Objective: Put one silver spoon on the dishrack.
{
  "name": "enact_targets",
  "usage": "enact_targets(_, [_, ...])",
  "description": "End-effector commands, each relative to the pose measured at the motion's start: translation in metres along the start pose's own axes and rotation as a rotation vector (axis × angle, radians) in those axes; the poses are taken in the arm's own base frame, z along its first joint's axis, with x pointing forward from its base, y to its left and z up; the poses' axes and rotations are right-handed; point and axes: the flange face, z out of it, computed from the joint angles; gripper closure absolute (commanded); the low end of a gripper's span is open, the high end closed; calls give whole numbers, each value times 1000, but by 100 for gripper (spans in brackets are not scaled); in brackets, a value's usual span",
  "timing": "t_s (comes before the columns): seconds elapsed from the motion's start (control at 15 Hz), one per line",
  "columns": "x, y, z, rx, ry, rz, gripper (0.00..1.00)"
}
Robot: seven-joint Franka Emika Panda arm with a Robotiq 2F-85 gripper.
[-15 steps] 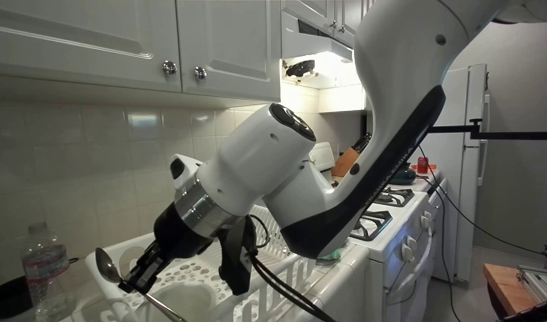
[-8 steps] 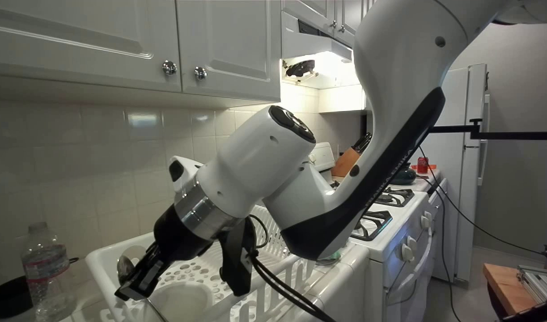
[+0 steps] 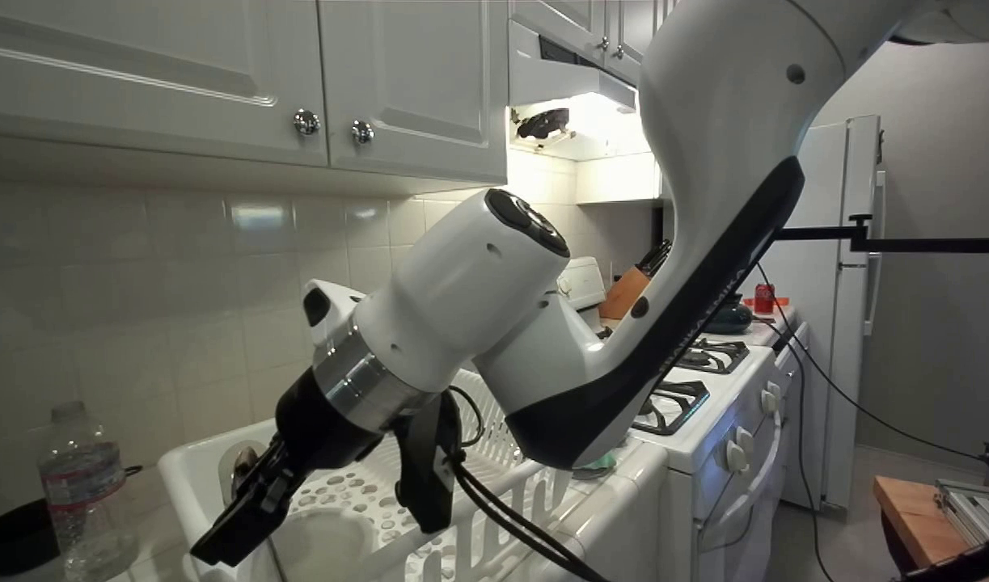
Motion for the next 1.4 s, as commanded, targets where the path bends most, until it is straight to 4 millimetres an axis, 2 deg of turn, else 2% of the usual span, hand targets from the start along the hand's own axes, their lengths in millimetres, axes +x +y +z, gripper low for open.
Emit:
enact_targets(0.0, [6,-1,1,13,23,-17,0])
enact_targets(0.73, [21,-12,-21,81,23,64,0])
enact_targets(0.93, [27,-7,-25,63,8,94,0])
enact_targets(1.33, [36,4,-45,-3,-124,168,0])
